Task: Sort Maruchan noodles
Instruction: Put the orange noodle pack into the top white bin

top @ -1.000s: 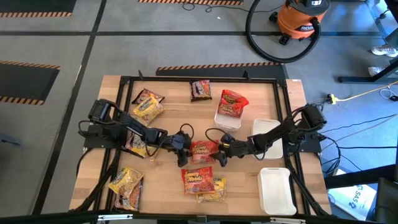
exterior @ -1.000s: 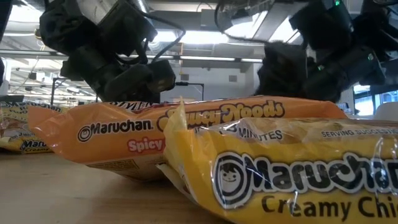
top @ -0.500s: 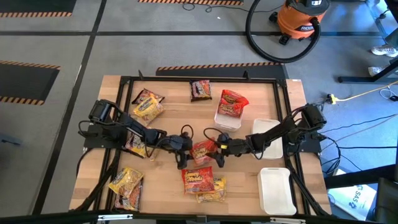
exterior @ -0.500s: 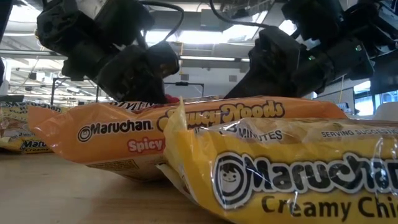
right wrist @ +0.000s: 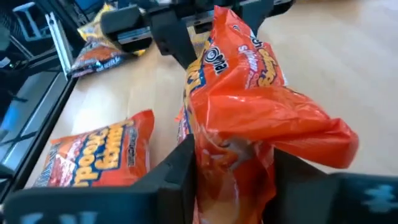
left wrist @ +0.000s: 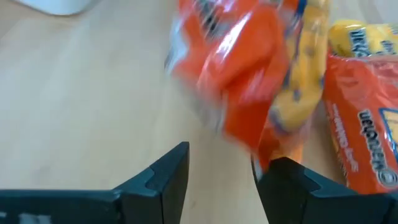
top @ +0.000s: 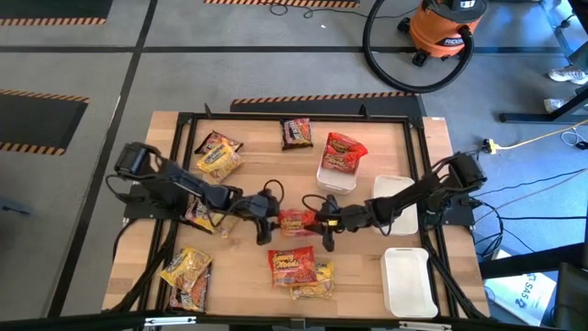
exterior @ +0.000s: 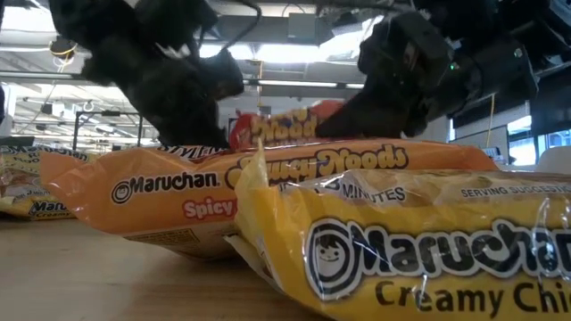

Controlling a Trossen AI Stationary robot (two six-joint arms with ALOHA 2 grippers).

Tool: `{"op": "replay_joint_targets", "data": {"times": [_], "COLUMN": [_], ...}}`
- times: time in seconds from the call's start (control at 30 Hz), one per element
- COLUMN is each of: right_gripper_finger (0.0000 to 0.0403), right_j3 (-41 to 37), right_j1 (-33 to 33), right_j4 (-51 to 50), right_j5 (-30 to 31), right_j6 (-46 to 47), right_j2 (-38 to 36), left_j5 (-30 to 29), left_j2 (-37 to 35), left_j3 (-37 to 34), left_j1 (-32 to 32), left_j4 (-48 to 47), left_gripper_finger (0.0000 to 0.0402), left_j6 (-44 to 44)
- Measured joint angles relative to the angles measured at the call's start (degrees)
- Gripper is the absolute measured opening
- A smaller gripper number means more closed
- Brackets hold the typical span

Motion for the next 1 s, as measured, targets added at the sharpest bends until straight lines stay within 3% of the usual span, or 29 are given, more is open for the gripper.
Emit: {"op": "replay_joint_targets", "data": {"times": [0.13,0.27,0.37,0.47,0.6,0.83,1.0], "right_gripper_finger": [0.0101,0.0108,0.0103,0.0101,0.0105,0.0102,0.0105], "right_j3": [-0.03,-0.11,-0.13,-0.13,-0.15,-0.2,-0.2], "right_j1": [0.0,-0.01,-0.02,-0.02,-0.05,-0.07,-0.07], "right_j4": [-2.07,-5.76,-7.4,-6.93,-6.8,-5.42,-4.52], "right_j5": [1.98,4.24,5.8,6.26,9.02,9.82,9.83], "right_j6": [-3.17,-5.32,-7.58,-10.33,-12.34,-14.0,-15.12], "right_j2": [-3.5,-7.27,-9.09,-9.49,-9.42,-9.42,-9.42], "left_j5": [-2.97,-4.47,-4.95,-1.34,1.2,-0.64,0.54], "left_j2": [-6.88,-13.21,-14.94,-14.99,-13.98,-13.99,-14.08], "left_j3": [0.03,0.0,-2.07,-6.57,-12.28,-12.74,-12.1], "left_j1": [-0.06,-0.71,-1.31,-1.13,-0.49,-0.37,1.1], "left_j4": [-8.98,-9.24,0.66,13.78,29.8,31.41,30.53], "left_gripper_finger": [0.0166,0.0166,0.0166,0.0166,0.0166,0.0168,0.0205], "left_j6": [1.73,7.03,12.8,17.5,15.68,10.19,6.96]}}
